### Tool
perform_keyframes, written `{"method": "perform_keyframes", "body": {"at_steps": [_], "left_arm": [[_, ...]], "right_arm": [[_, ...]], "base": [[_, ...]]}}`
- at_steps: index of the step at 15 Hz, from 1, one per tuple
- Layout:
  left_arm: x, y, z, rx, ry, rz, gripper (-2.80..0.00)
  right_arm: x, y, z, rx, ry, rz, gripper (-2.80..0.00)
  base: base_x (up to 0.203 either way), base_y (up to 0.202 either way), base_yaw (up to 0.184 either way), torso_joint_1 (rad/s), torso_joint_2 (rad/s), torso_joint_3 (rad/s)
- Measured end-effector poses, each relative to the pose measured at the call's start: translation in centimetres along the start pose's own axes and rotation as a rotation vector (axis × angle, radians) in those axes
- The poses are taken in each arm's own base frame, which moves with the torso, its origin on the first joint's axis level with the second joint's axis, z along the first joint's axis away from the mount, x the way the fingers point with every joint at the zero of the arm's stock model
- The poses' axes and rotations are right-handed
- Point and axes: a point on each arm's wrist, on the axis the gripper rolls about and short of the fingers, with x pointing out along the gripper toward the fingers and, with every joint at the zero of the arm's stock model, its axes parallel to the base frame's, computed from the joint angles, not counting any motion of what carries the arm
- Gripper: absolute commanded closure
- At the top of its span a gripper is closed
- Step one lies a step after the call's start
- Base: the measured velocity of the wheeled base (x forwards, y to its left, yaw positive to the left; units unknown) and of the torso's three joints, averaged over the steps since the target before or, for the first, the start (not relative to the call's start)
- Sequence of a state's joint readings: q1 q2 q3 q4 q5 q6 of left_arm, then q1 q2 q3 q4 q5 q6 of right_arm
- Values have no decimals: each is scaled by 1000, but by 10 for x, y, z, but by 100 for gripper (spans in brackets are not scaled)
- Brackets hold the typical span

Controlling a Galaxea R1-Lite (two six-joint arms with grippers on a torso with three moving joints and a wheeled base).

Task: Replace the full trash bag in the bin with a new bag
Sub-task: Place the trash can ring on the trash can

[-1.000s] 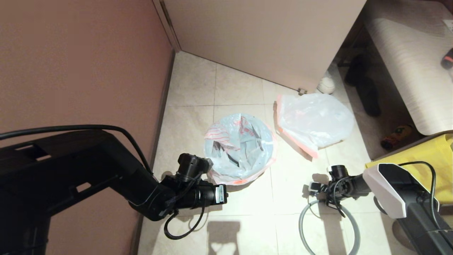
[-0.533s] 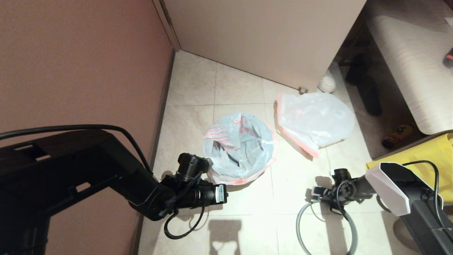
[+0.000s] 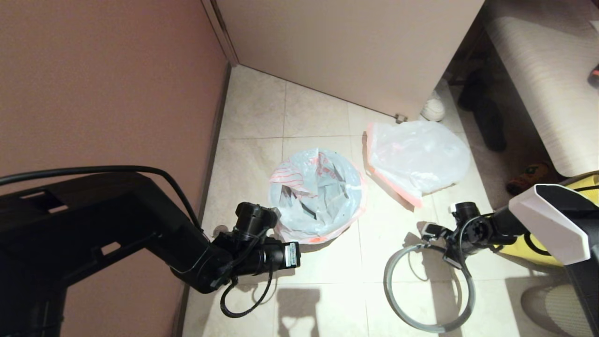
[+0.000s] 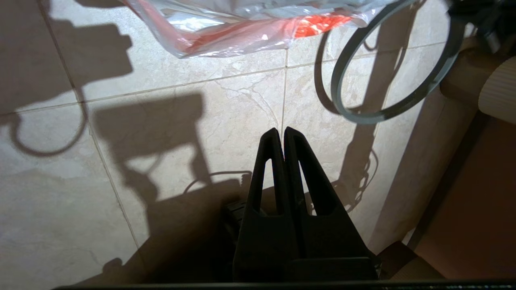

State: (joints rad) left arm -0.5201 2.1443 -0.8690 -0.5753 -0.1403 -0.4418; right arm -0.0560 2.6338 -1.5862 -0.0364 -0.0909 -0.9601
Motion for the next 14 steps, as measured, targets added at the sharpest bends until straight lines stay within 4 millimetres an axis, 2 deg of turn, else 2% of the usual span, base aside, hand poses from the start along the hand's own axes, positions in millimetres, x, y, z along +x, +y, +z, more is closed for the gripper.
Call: {"method": "perform_keyframes", "body": {"at_steps": [4,9,11,14], "left_arm": [[-1,0,-2,34,-40,-15,0],[-8,1,-8,82,-87,-56,0],[-12,-1,-5,96,-138,-83,0],[-25,-6,0,103,-174,-99,0]], "right_arm": [[-77,-30,18,152,-93,-107,0],[-178,-69,45,233,-250,-316,0],[-215,-83,63,260,-315,-422,0],[-271,-85,104,351,-462,-501,0]], "base": [[0,0,0,0,0,0],[0,0,0,0,0,0],[0,0,0,0,0,0],[0,0,0,0,0,0]]}}
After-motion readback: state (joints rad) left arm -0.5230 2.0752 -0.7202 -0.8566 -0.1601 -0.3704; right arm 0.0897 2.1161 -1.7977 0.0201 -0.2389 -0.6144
